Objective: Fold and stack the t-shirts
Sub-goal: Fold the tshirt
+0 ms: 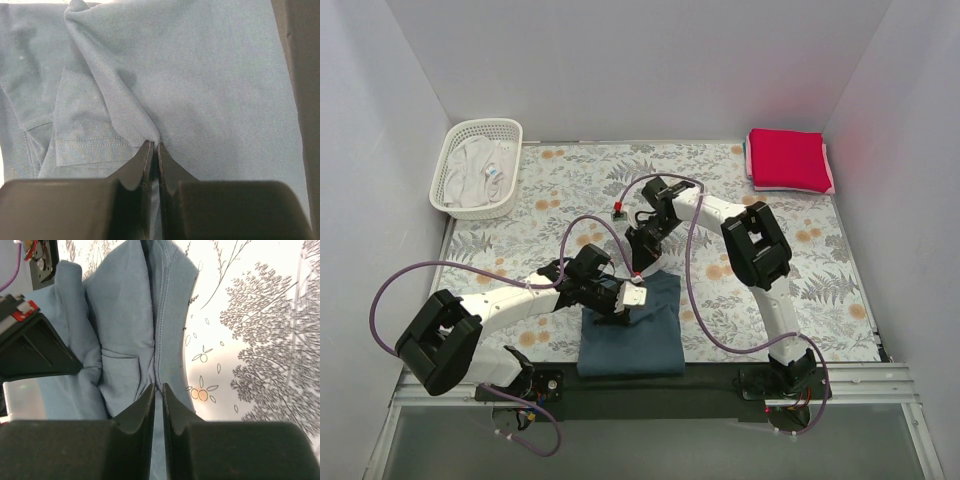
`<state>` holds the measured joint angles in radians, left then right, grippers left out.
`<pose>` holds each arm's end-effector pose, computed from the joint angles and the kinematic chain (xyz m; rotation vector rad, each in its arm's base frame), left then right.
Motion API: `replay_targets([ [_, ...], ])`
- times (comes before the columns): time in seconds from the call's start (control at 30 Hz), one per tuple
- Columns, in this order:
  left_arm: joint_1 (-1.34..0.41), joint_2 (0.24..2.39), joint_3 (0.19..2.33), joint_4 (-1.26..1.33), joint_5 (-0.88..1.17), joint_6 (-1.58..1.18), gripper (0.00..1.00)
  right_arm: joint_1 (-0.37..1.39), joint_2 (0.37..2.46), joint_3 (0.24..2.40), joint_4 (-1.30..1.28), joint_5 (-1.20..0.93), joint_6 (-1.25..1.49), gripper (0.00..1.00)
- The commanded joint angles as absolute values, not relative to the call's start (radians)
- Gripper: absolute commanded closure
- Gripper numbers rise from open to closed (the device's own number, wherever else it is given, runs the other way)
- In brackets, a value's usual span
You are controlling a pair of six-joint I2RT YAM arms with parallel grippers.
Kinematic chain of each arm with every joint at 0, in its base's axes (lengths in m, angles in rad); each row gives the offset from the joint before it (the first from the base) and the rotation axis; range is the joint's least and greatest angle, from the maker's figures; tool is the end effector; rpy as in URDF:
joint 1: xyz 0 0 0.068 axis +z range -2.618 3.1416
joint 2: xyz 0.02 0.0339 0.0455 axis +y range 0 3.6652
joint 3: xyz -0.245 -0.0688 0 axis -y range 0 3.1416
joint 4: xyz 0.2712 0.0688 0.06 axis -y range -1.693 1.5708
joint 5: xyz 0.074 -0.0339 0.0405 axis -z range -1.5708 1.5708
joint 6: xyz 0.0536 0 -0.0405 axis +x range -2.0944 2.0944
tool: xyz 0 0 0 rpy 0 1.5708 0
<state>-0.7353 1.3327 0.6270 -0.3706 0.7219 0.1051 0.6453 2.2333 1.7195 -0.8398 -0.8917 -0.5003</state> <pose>0.1704 -0.2019 0.1208 1.3183 2.3283 -1.1643 0.3421 0.3097 0.1205 -1.5842 2.1964 1.3105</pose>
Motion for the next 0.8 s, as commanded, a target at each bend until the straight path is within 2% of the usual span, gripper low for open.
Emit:
replay_targets([
  [0.0, -0.738, 1.302, 0.646, -0.397, 0.739, 0.098, 1.0, 0.655, 2.296, 1.735, -0.891, -0.945, -0.541, 0.84],
  [0.27, -0.738, 1.301, 0.657, -0.403, 0.723, 0.103, 1.0, 0.66, 2.364, 1.727, -0.893, -0.95, -0.575, 0.85],
  [0.77, -0.68, 1.308, 0.836, -0.422, 0.631, 0.149, 1.0, 0.658, 2.388, 1.695, -0.888, -0.925, -0.6, 0.87],
])
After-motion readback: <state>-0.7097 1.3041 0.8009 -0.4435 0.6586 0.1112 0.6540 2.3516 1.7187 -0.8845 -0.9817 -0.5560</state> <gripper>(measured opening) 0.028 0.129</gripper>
